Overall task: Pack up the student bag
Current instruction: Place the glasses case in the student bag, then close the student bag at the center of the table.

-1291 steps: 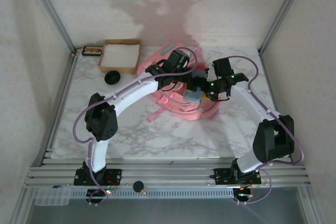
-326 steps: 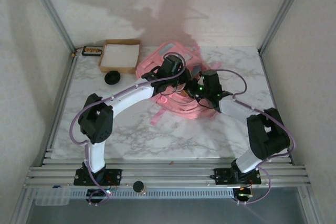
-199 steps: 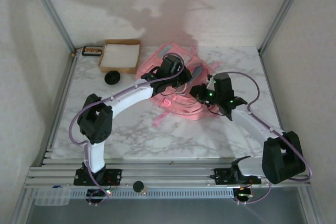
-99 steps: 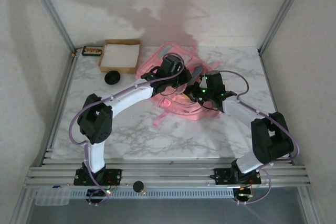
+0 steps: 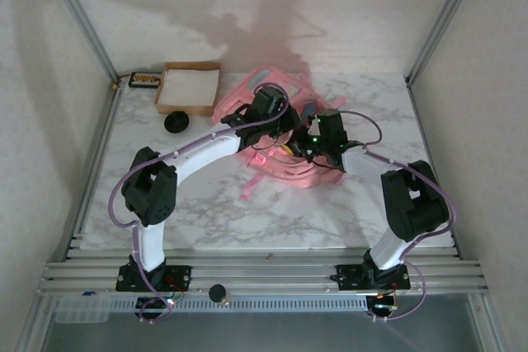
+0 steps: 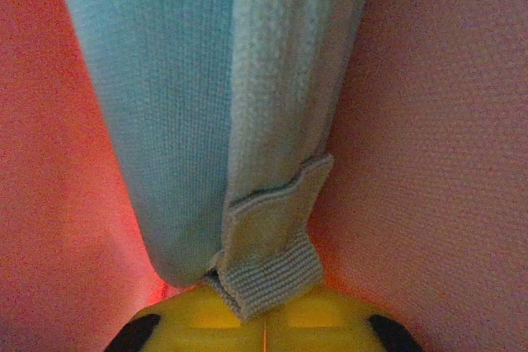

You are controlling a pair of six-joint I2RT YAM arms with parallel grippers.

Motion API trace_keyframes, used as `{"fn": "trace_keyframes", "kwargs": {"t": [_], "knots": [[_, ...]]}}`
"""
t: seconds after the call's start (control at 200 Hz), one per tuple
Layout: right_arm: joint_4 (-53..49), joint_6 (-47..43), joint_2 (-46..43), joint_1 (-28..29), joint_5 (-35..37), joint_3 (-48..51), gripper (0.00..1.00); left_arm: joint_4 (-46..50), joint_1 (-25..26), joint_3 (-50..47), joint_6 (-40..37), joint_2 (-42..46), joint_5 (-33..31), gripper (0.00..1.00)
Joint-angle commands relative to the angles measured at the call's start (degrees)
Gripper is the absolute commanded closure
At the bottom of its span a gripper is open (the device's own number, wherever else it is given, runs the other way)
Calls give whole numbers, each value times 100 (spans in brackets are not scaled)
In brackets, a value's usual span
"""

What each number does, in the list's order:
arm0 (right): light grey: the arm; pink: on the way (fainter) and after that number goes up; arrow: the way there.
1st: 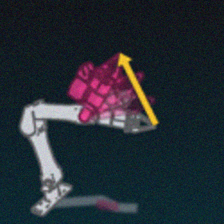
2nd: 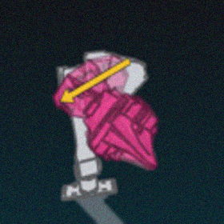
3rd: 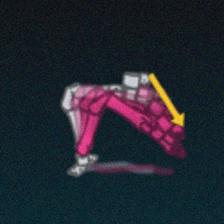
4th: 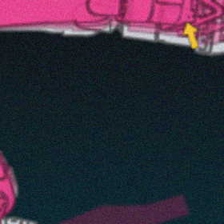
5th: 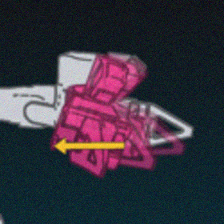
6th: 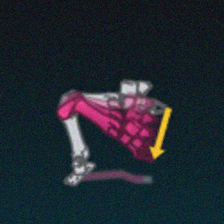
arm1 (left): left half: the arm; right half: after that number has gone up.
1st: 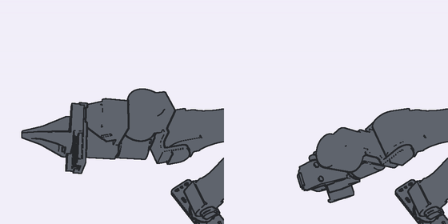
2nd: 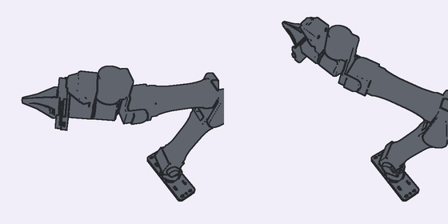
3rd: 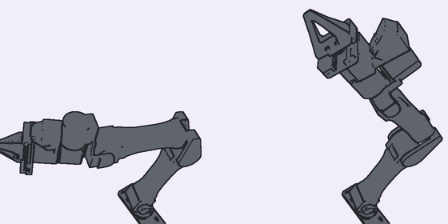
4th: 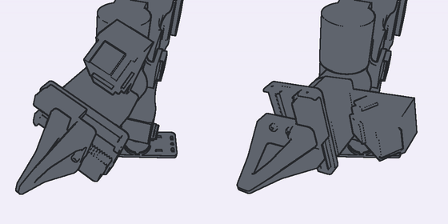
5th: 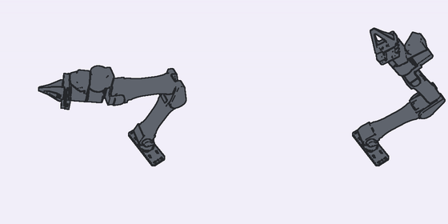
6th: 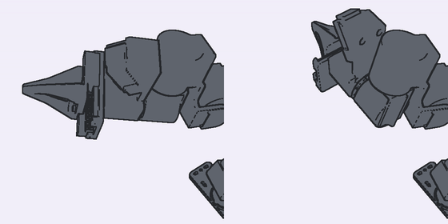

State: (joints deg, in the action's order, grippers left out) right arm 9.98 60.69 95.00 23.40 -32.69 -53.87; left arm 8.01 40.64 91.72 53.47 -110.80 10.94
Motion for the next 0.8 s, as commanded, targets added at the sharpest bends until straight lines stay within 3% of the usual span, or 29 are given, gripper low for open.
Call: {"fn": "trace_keyframes", "kwargs": {"t": [0.0, 0.115, 0.345, 0.381, 0.431, 0.491, 0.571, 0.711, 0.796], "knots": [[239, -162, -218, -134, 333, 36, 85, -317, 77, 34, 265, 83, 172, 100], [-146, -550, -897, -271, 461, 399, 65, -135, 18, 54, 93, -12, 40, 100], [-1481, -1300, -2186, -727, 1068, 633, 62, -456, 158, -42, 339, -336, 474, 99], [-1774, -1461, -2272, -713, 1175, 525, 62, -510, 175, -49, 339, -372, 539, 93], [-2106, -1592, -2408, -682, 1300, 419, 63, -559, 159, -50, 335, -403, 696, 78], [-2307, -1709, -2555, -525, 1433, 344, 63, -528, 112, -62, 243, -342, 930, 61], [-2858, -1810, -2562, -160, 1791, 60, 63, -594, -13, -359, 8, 31, 1188, 51], [-3230, -1595, -2453, 867, 2582, -130, 60, -886, -520, -1356, -87, 996, 1314, 47], [-3381, -1251, -2086, 1535, 3163, -363, 55, -840, -860, -1971, -259, 1438, 1064, 46]]}}
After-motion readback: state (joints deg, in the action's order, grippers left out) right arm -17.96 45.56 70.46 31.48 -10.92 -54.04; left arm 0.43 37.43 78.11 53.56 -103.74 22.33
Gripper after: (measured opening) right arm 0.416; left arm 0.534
